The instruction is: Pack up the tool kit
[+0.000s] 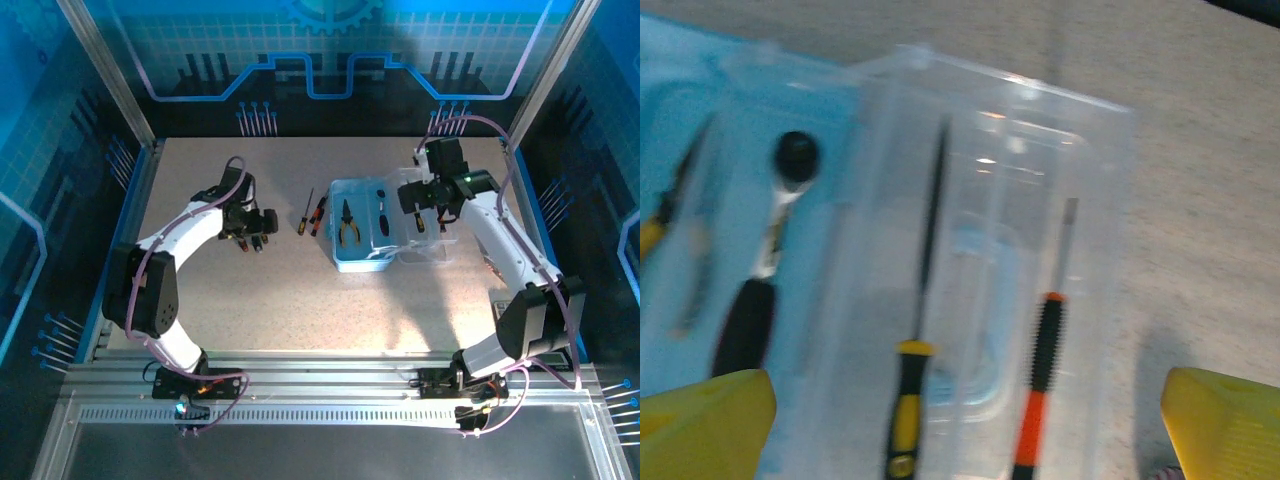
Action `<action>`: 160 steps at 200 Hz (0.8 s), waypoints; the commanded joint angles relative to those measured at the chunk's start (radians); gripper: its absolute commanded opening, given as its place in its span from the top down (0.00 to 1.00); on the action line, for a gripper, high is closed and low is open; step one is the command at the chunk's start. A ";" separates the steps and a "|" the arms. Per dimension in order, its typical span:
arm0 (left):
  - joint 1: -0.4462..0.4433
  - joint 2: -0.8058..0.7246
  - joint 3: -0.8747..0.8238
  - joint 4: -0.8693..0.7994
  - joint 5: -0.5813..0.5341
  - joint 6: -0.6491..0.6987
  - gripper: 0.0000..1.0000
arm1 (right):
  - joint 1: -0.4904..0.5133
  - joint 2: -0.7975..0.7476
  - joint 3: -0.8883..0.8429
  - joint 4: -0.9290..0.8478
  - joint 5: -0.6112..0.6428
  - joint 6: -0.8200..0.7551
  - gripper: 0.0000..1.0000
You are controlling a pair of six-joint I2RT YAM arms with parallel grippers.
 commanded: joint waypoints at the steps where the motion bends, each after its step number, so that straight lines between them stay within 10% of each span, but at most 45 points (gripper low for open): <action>1: 0.071 0.012 -0.040 0.021 -0.072 -0.050 0.02 | 0.041 -0.012 -0.028 0.011 -0.102 0.002 0.00; 160: 0.211 0.295 0.167 0.005 0.007 -0.042 0.29 | 0.108 0.036 -0.036 0.023 -0.140 0.015 0.00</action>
